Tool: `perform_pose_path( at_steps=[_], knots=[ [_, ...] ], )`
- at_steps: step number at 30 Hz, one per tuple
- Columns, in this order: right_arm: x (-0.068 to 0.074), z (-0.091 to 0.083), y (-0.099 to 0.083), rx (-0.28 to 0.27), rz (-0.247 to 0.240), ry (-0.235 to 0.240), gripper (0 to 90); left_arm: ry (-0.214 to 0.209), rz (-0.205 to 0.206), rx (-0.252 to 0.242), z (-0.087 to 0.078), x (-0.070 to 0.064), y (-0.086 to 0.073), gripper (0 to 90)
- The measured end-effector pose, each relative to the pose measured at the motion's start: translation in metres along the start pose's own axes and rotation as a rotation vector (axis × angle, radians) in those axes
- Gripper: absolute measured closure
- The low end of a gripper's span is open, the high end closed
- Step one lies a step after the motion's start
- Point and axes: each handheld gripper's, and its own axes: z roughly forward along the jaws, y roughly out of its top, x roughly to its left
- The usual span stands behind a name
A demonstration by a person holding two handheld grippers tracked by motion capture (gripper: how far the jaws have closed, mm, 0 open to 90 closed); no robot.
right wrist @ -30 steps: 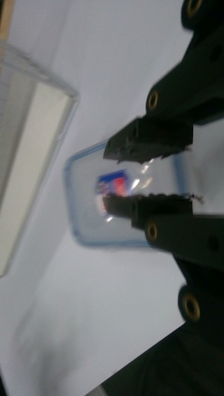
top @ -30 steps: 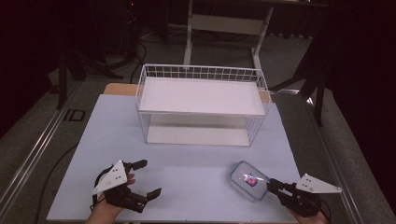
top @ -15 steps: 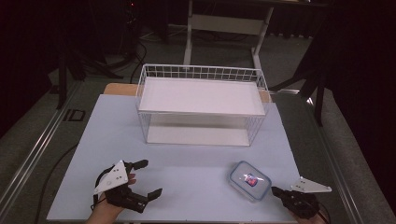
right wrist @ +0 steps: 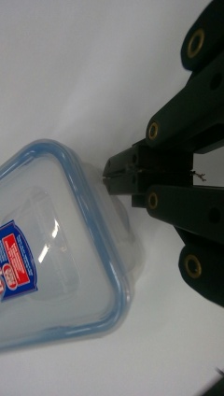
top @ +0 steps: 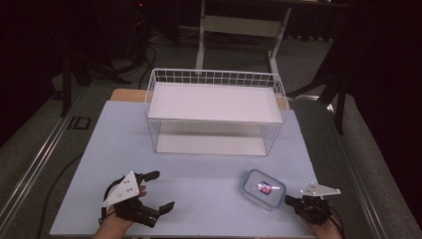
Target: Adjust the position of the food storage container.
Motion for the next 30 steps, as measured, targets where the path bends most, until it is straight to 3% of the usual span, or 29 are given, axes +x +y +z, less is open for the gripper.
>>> perform_pose_path(
  at_steps=[7, 19, 30],
  knots=[
    [-0.003, 0.019, 0.021, -0.006, -0.005, 0.013, 90.0, -0.003, -0.001, 0.001, 0.0, 0.0, 0.0, 0.4],
    [0.017, 0.058, 0.059, -0.005, -0.067, 0.06, 90.0, 0.0, -0.004, -0.001, -0.001, 0.0, 0.0, 0.4],
    [0.022, 0.074, 0.074, -0.003, -0.073, 0.072, 90.0, 0.001, -0.008, 0.001, -0.001, 0.001, 0.0, 0.4]
  ],
)
